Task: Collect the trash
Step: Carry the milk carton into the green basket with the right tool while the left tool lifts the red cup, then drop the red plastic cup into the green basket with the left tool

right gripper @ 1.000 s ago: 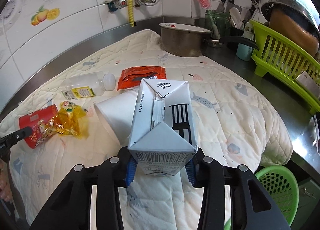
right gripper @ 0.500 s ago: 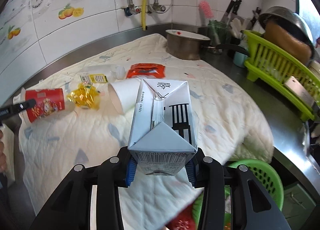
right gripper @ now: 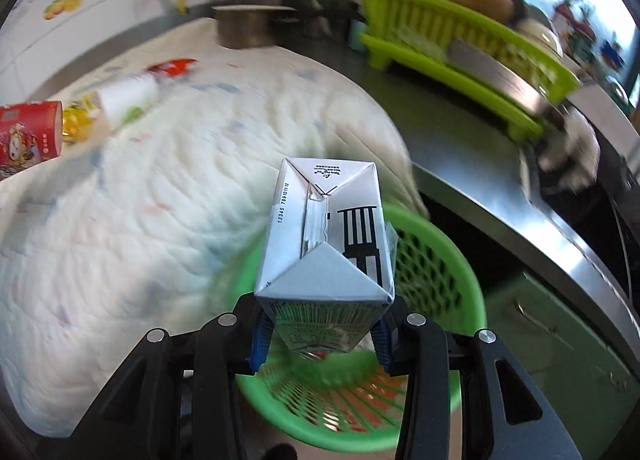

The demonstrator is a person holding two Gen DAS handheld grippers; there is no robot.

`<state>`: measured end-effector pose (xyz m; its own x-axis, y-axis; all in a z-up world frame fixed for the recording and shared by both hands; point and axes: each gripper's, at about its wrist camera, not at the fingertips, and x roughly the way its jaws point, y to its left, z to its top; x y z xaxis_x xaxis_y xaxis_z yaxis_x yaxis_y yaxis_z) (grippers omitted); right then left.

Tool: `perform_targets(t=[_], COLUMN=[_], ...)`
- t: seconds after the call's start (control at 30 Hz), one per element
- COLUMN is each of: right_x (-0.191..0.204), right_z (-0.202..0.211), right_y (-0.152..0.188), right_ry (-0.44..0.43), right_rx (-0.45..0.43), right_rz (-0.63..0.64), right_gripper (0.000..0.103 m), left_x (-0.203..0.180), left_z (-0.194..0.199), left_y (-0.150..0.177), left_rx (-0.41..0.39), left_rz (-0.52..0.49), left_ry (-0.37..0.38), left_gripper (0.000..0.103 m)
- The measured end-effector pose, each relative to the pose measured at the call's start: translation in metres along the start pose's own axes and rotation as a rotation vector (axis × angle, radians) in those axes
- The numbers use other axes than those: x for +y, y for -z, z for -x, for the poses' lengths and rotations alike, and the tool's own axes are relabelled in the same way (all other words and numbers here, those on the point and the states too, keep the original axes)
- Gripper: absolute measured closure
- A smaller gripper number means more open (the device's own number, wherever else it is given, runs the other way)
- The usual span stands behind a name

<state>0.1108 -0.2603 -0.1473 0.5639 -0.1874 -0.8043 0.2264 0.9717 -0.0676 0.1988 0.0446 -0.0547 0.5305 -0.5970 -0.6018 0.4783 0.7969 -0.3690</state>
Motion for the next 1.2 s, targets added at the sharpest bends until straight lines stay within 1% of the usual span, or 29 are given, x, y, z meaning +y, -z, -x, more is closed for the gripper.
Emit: perform_targets(t=[0.03,0.1,0.17,0.3,0.37,0.6,0.7,0.87,0.93,0.97,1.0,1.03,1.07,1.2], right_x=[-0.006,-0.018,-0.029,-0.048,-0.056,-0.074,-0.082,-0.093,-0.097,-0.099,-0.1,-0.101,-0.102,-0.099], right_z=[-0.001,-0.002,-0.001,0.01,0.018,0.048,0.058,0.07,0.073,0.074,0.074,0.074,0.074,0.074], right_y=[0.005,0.012,0.017,0.026,0.029,0.036,0.039,0.047,0.05,0.051,0.052,0.053,0.054,0.05], right_ry=[0.009,0.023,0.041,0.055,0.057,0.072,0.079,0.086,0.089,0.089,0.088,0.087,0.085,0.072], right_rx=[0.009,0.02,0.017,0.004,-0.012,-0.066,-0.081,-0.094,-0.095,-0.096,-0.094,-0.095,-0.096,-0.105], right_rz=[-0.005,-0.022,-0.039,-0.064,-0.081,-0.125,-0.143,-0.166,-0.174,-0.177,-0.181,-0.183,-0.184,-0.18], right_gripper=[0.062,0.058,0.047,0.045,0.042,0.037,0.036,0.035,0.035,0.035,0.035,0.035,0.035,0.035], left_x=[-0.01,-0.03,-0.048,-0.084,-0.099,-0.149,-0.165,-0.19,-0.195,-0.198,-0.199,-0.201,-0.202,-0.195], left_z=[-0.006,-0.019,-0.032,-0.062,-0.075,-0.128,-0.149,-0.174,-0.179,-0.18,-0.181,-0.181,-0.179,-0.17], left_y=[0.002,0.004,0.008,0.016,0.021,0.05,0.062,0.082,0.088,0.09,0.092,0.092,0.092,0.086], left_rx=[0.012,0.038,0.065,0.131,0.162,0.308,0.37,0.434,0.451,0.455,0.46,0.459,0.451,0.429], left_rz=[-0.014,-0.045,-0.071,-0.117,-0.137,-0.195,-0.2,-0.234,-0.241,-0.243,-0.242,-0.239,-0.24,-0.224], left_ry=[0.015,0.047,0.075,0.13,0.144,0.213,0.233,0.245,0.259,0.258,0.258,0.257,0.254,0.239], left_gripper=[0.099,0.099,0.099,0.099,0.099,0.099,0.098,0.097,0.092,0.082,0.065,0.057,0.053,0.053])
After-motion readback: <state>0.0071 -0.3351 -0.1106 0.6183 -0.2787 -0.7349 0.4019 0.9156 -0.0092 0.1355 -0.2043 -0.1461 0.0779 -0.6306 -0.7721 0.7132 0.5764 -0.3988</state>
